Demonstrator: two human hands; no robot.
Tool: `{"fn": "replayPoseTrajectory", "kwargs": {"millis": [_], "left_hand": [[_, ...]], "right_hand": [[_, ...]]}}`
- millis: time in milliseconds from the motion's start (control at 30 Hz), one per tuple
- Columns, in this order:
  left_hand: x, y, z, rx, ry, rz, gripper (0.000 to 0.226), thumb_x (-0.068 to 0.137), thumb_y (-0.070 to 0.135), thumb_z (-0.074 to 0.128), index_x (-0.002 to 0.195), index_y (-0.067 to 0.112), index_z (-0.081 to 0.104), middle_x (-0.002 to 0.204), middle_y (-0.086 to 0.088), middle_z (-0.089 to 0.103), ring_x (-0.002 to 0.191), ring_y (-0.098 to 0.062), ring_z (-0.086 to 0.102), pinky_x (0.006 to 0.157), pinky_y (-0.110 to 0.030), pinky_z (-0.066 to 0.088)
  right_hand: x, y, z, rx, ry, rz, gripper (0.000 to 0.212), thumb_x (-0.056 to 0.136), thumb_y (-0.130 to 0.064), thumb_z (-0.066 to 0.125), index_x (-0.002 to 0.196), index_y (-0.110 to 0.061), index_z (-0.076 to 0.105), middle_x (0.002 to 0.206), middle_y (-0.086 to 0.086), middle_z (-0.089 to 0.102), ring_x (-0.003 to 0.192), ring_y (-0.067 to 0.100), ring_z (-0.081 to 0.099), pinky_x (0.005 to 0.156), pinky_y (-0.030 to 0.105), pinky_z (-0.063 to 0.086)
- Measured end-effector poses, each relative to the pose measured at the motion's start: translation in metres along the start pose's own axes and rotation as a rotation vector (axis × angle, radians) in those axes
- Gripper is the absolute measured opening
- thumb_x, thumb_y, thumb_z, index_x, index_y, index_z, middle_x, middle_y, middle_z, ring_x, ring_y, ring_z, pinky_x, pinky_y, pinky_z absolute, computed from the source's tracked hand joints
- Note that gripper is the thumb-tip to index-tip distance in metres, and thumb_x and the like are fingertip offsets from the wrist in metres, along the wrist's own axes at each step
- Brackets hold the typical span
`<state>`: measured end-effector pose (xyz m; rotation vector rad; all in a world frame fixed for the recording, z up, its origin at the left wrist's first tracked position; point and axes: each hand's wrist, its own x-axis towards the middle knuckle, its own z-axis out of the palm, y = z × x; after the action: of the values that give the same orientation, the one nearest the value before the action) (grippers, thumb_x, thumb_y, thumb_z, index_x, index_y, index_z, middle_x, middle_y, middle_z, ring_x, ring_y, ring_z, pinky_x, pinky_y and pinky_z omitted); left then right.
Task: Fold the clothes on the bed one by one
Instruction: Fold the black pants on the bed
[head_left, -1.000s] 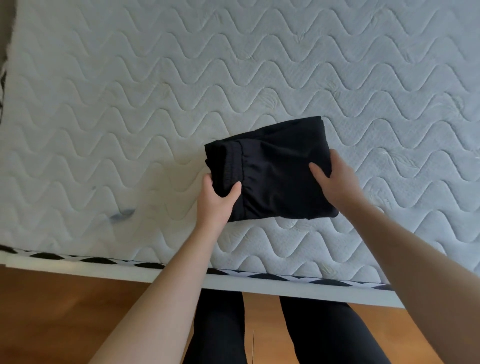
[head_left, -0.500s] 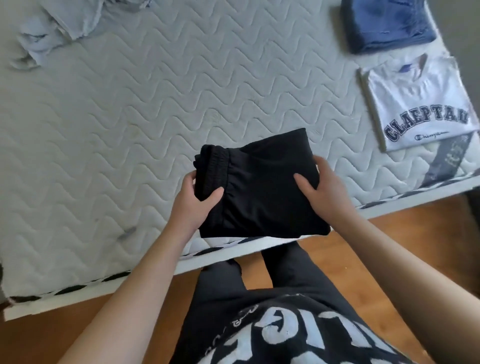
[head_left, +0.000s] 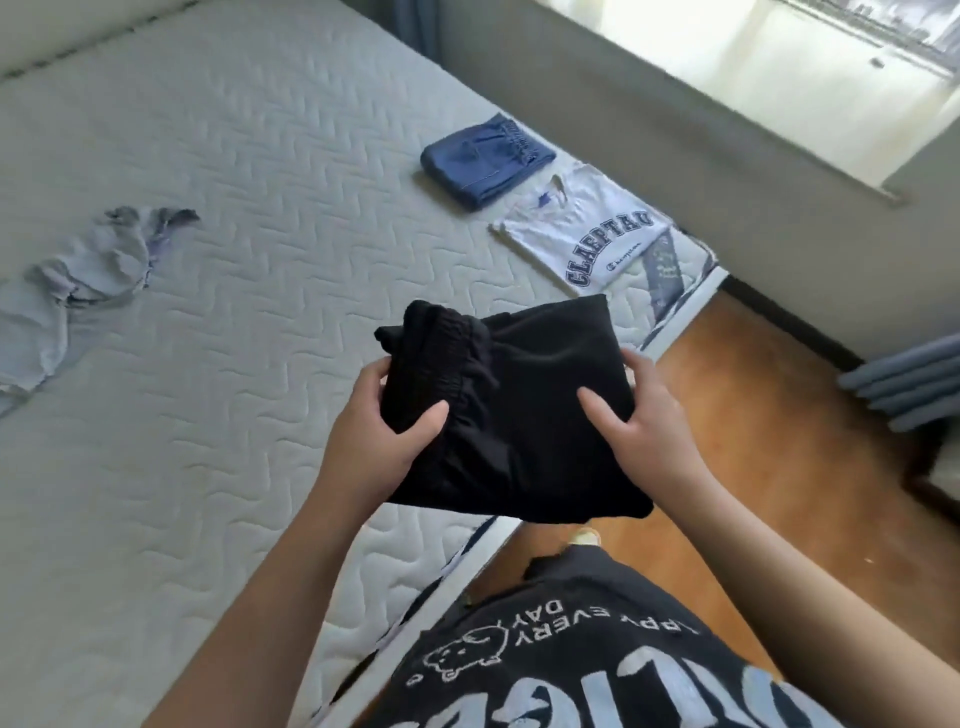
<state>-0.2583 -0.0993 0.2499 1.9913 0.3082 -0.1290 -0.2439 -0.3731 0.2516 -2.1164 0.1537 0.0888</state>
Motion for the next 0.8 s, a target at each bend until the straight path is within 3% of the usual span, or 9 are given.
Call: {"fn": "replayPoseTrajectory", "kwargs": {"millis": [200, 433, 567, 667, 800], "left_hand": [[0.006, 0.058, 0.046, 0.016, -0.147, 0.123, 0.045, 0.071, 0.057, 0.071, 0.105, 0.065, 0.042, 0.098, 0.041, 0.060, 0.090, 0.014, 0.061, 0.077, -0.023, 0.052], [-0.021, 0.101, 0.130, 0.139, -0.288, 0.198, 0.063, 0.079, 0.049, 0.075, 0.131, 0.044, 0.039, 0.106, 0.023, 0.063, 0.093, 0.006, 0.063, 0.085, -0.031, 0.056], [-0.044, 0.130, 0.193, 0.193, -0.386, 0.242, 0.055, 0.079, 0.049, 0.074, 0.120, 0.056, 0.038, 0.098, 0.030, 0.063, 0.089, 0.007, 0.064, 0.075, -0.025, 0.055], [-0.064, 0.153, 0.244, 0.195, -0.462, 0.244, 0.049, 0.075, 0.051, 0.076, 0.106, 0.066, 0.040, 0.097, 0.030, 0.064, 0.086, 0.010, 0.064, 0.077, -0.029, 0.057], [-0.085, 0.184, 0.303, 0.166, -0.543, 0.244, 0.052, 0.062, 0.061, 0.074, 0.106, 0.064, 0.048, 0.100, 0.021, 0.070, 0.086, 0.003, 0.069, 0.074, -0.029, 0.059]], "right_hand": [[-0.034, 0.021, -0.064, 0.108, 0.253, 0.051, 0.045, 0.089, -0.033, 0.068, 0.127, -0.041, 0.045, 0.102, -0.025, 0.062, 0.092, -0.018, 0.058, 0.068, -0.002, 0.042], [-0.083, 0.077, -0.133, 0.156, 0.436, 0.134, 0.045, 0.088, -0.038, 0.068, 0.124, -0.051, 0.043, 0.094, -0.025, 0.065, 0.090, -0.018, 0.058, 0.067, -0.003, 0.039], [-0.118, 0.113, -0.184, 0.223, 0.533, 0.162, 0.044, 0.085, -0.047, 0.064, 0.123, -0.056, 0.043, 0.106, -0.035, 0.061, 0.094, -0.013, 0.060, 0.068, 0.000, 0.044], [-0.145, 0.143, -0.225, 0.242, 0.588, 0.196, 0.042, 0.086, -0.047, 0.063, 0.121, -0.058, 0.042, 0.106, -0.040, 0.059, 0.096, -0.017, 0.057, 0.068, -0.003, 0.040], [-0.165, 0.182, -0.278, 0.259, 0.639, 0.257, 0.043, 0.081, -0.056, 0.059, 0.120, -0.059, 0.042, 0.103, -0.032, 0.063, 0.094, -0.008, 0.062, 0.070, 0.013, 0.046]]}}
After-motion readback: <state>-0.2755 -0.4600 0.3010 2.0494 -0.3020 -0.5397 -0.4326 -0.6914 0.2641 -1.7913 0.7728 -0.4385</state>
